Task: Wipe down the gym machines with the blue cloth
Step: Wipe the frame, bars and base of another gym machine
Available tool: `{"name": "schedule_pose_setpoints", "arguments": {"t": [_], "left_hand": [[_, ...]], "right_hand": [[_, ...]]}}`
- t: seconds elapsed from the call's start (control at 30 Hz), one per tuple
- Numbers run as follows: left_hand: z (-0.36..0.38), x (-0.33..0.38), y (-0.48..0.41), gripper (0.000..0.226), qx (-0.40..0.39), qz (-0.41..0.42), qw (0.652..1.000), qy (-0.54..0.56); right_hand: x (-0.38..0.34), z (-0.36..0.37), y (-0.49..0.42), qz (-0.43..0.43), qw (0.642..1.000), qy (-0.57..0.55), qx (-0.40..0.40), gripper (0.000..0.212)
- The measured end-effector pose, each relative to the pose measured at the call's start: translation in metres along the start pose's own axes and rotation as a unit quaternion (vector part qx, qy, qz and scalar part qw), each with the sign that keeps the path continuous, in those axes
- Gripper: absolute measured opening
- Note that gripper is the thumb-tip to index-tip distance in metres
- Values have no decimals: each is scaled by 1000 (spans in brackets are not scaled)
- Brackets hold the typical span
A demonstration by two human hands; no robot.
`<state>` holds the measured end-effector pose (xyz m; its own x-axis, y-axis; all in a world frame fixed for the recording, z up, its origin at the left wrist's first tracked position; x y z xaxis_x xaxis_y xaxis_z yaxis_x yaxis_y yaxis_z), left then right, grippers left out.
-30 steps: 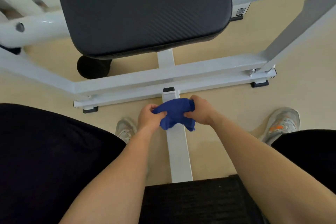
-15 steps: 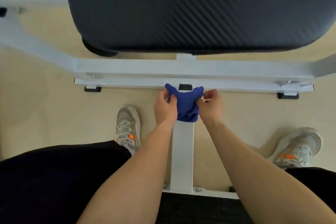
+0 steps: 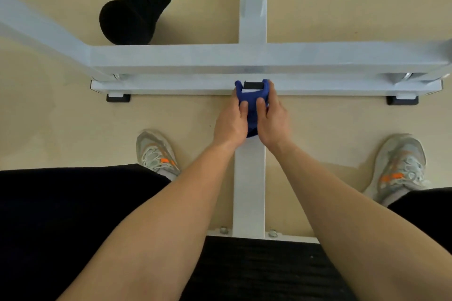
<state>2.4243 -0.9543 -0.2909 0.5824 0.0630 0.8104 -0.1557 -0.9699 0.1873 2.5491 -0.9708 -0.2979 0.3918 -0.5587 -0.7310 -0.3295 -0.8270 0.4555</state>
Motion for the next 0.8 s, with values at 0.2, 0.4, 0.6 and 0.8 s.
{"name": "schedule_pose_setpoints", "arguments": {"t": [0.2, 0.4, 0.6, 0.8], "left_hand": [[3, -13, 4, 26, -11, 31, 995, -95], [-3, -5, 10, 20, -23, 1, 995, -100], [-14, 15, -7, 22, 51, 14, 998, -21], [-10, 3, -12, 25, 51, 28, 997, -46]], "right_hand": [[19, 6, 3, -4, 998, 57, 32, 21], [14, 0, 22, 45, 992, 116, 25, 25], [-19, -13, 11, 18, 999, 4, 39, 15], [-7, -9, 4, 16, 999, -14, 32, 21]]}}
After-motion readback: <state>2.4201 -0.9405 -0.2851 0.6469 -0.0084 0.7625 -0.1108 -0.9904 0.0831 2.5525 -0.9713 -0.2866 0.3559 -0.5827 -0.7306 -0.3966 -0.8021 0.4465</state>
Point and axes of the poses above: each hand's wrist, its own y-axis away from the middle knuckle, its own z-axis out of the palm, x = y × z, the point moved 4 cm from there along -y, towards the middle knuckle, and after that the axes turned 13 degrees about z, right-handed, at the moved point
